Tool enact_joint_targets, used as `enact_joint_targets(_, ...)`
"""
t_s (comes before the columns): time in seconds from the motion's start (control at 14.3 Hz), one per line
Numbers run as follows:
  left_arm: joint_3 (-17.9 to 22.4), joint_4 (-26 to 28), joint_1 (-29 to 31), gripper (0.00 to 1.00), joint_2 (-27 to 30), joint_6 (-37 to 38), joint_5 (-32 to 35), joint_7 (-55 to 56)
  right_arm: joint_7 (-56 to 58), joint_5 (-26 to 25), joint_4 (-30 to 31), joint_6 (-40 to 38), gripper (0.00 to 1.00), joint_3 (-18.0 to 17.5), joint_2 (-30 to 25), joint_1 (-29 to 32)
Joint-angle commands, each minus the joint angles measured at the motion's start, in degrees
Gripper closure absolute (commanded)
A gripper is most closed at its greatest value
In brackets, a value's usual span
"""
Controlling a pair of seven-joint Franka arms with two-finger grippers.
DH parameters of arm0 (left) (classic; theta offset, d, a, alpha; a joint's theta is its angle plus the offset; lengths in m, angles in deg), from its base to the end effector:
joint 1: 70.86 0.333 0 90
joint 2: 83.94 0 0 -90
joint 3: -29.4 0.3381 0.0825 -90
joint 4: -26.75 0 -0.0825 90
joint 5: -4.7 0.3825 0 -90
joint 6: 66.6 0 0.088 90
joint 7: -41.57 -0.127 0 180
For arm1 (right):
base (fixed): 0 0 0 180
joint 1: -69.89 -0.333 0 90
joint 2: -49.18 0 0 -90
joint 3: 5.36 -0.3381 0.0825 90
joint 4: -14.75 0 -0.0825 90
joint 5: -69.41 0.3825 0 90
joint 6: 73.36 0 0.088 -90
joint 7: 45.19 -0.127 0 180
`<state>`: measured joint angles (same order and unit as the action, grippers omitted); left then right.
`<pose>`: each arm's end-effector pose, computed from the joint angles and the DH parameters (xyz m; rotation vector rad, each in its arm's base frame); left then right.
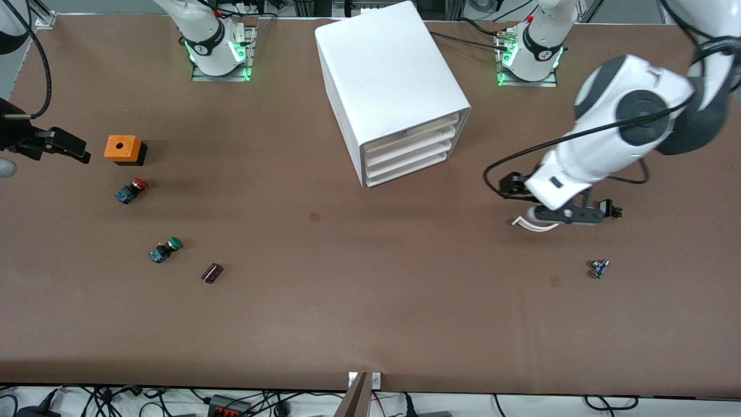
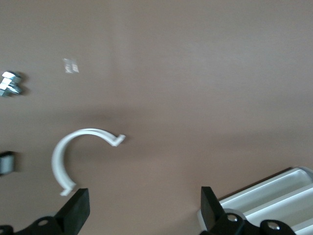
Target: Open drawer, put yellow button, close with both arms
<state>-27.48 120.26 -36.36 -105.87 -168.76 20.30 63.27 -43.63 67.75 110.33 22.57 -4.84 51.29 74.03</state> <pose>0.6118 -0.1457 0.4744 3.1078 -0.0814 -0.1079 0.5669 -0.0495 0.5688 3.1128 -0.0789 -0.0502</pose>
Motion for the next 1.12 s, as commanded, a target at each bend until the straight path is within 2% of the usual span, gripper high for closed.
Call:
enact_joint_targets(0.0,-0.08,-7.52,3.10,0.00,0.40,7.91,0.92,-9.27,0.63,-0.37,1.27,-0.49,0.00,-0.34,-1.75,0.18)
enact_joint_targets(0.14,4.38,-8.51,3.29,0.00,3.45,9.25,-0.65,-14.55,0.63,-0.36,1.45,-0.49,0.00,-0.34,-1.75,0.18)
enact_joint_targets(0.21,7.80,-8.51,2.94,0.00,5.82,9.52,-4.75,-16.84,0.55,-0.28,1.45,-0.57,0.00,-0.34,-1.75,0.18)
enact_joint_targets(0.28,14.36,-8.25,0.77,0.00,8.98,9.61,-10.27,-20.60,0.54,-0.28,1.45,-0.58,0.00,-0.43,-1.75,0.18)
enact_joint_targets(0.42,27.72,-7.73,-8.09,0.00,12.25,9.61,-13.48,-27.47,0.54,-0.19,1.53,-0.58,0.00,-0.43,-1.75,0.18)
enact_joint_targets(0.63,41.71,-5.10,-19.17,0.00,16.20,9.35,-15.58,-28.20,0.54,0.25,1.80,-0.14,0.00,-0.43,-1.75,0.18)
enact_joint_targets(0.77,50.51,0.77,-26.99,0.00,19.89,7.43,-17.53,-27.85,0.54,0.69,2.15,0.04,0.00,-0.43,-1.75,0.26)
enact_joint_targets(0.84,53.77,2.89,-29.81,0.00,21.82,5.76,-17.54,-28.11,0.54,0.69,2.41,0.13,0.00,-0.43,-1.75,0.26)
enact_joint_targets(0.91,55.11,4.74,-30.97,0.00,23.06,4.44,-17.28,-28.55,0.54,0.69,2.41,0.13,0.00,-0.43,-1.84,0.26)
enact_joint_targets(1.05,55.12,7.47,-31.42,0.00,25.26,3.46,-17.10,-28.64,0.54,0.69,2.41,0.04,0.00,-0.43,-1.84,0.26)
